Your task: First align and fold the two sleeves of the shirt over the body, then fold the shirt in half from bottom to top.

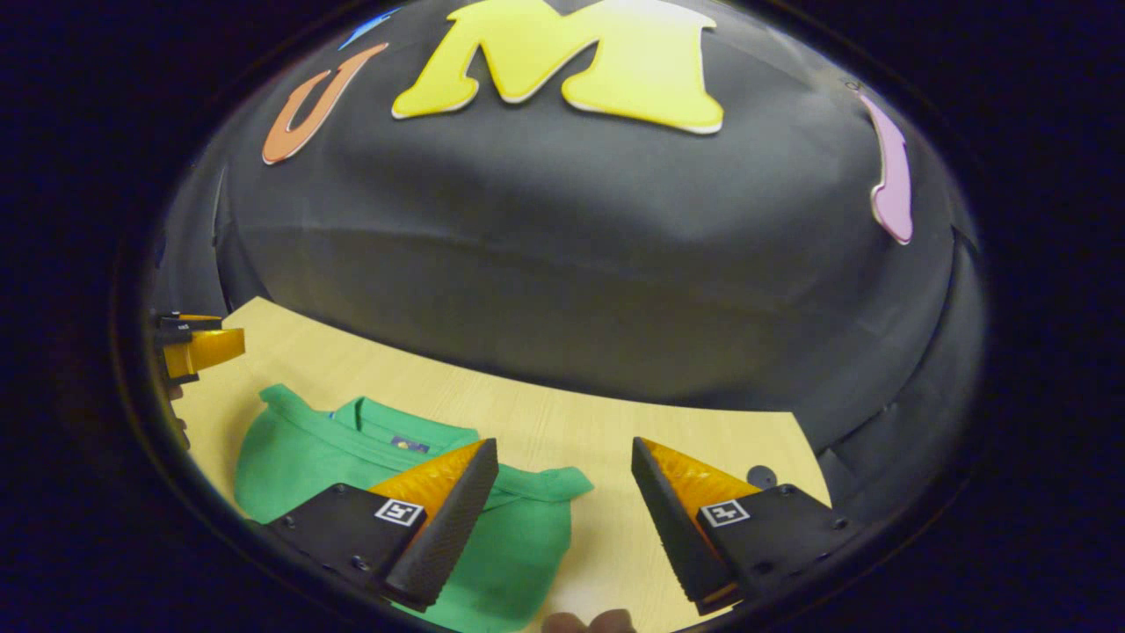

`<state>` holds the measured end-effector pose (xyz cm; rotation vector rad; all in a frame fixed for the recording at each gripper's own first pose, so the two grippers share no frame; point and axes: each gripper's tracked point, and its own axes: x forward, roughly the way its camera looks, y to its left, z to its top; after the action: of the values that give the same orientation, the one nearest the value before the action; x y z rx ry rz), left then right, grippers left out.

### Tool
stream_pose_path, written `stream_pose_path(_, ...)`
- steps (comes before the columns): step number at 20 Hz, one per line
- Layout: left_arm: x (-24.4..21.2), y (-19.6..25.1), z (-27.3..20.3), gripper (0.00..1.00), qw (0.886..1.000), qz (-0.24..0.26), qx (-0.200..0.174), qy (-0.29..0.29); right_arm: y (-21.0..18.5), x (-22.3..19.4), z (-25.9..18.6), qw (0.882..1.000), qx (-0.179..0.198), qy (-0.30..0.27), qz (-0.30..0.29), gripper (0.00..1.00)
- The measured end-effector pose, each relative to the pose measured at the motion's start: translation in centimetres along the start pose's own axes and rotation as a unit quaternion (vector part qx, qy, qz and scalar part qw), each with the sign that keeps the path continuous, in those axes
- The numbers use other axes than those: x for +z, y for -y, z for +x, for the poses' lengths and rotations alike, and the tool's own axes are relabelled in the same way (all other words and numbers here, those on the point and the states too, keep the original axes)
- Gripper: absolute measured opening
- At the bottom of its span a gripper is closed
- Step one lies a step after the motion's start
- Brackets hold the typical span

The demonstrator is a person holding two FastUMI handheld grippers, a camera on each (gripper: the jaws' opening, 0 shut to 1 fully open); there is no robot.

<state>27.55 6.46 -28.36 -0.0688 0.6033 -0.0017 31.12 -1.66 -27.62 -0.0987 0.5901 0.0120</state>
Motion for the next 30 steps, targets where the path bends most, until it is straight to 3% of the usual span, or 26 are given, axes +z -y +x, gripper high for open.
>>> stream_pose_path(6, 8.2, 1.6, -12.2, 0.99, 0.995, 0.015, -0.008, 0.102, 1.5, 6.6, -11.6, 0.994, -0.004, 0.092, 0.051, 0.98)
stream_pose_path(8, 10.8, 2.6, -16.6, 0.99, 0.99, 0.025, -0.007, 0.139, 2.8, 8.5, -16.1, 0.99, -0.022, 0.124, 0.057, 0.98)
stream_pose_path(14, 12.9, 5.7, -28.2, 0.98, 0.978, 0.044, -0.005, 0.205, 3.8, 11.1, -28.3, 0.977, -0.04, 0.197, 0.069, 0.97)
stream_pose_path(20, 11.9, 7.8, -36.7, 0.98, 0.97, 0.047, -0.005, 0.24, 2.6, 10.3, -37.5, 0.967, -0.043, 0.244, 0.058, 0.98)
stream_pose_path(23, 9.9, 8.5, -39.5, 0.98, 0.974, 0.017, -0.014, 0.226, 0.6, 9.6, -40.9, 0.963, -0.028, 0.255, 0.08, 0.98)
stream_pose_path(30, 6.9, 8.2, -43.4, 0.98, 0.975, 0.024, -0.014, 0.22, -2.0, 7.6, -44.6, 0.961, -0.012, 0.266, 0.071, 0.98)
